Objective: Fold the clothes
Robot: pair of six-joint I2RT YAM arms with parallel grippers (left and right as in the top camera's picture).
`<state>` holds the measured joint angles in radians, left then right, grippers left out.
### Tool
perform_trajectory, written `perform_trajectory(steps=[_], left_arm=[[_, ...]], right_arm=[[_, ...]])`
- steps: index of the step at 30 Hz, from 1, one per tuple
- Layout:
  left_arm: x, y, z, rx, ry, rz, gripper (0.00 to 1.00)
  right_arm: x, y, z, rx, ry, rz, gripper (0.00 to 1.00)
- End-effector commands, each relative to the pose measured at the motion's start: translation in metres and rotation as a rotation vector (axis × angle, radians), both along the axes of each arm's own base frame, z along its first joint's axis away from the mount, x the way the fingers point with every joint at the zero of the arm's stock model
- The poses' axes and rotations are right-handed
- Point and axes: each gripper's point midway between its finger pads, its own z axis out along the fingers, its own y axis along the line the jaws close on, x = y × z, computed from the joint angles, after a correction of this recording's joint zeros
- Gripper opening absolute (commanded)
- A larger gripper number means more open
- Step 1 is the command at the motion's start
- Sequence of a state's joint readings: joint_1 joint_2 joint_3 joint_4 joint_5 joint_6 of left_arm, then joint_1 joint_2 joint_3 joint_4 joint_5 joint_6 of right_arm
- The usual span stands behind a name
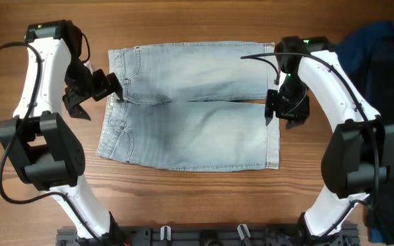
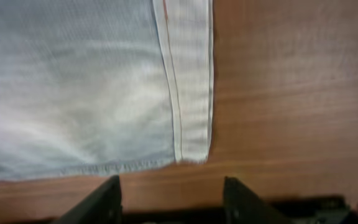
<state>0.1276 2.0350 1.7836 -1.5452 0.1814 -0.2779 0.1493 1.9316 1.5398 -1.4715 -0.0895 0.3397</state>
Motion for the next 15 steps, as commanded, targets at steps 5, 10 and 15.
perform_trajectory(steps=[5, 10, 15], left_arm=[[-0.01, 0.002, -0.043, 0.004, 0.047, 0.053, 1.0], [-0.004, 0.012, -0.052, 0.058, 0.017, 0.042, 1.0], [0.0, 0.019, -0.054, 0.098, -0.001, 0.038, 1.0]], right_arm=[[-0.036, 0.002, -0.013, -0.021, 0.139, -0.151, 0.61], [-0.054, 0.0, -0.041, -0.035, 0.17, -0.168, 0.61], [-0.071, -0.003, -0.065, -0.031, 0.187, -0.149, 0.68]])
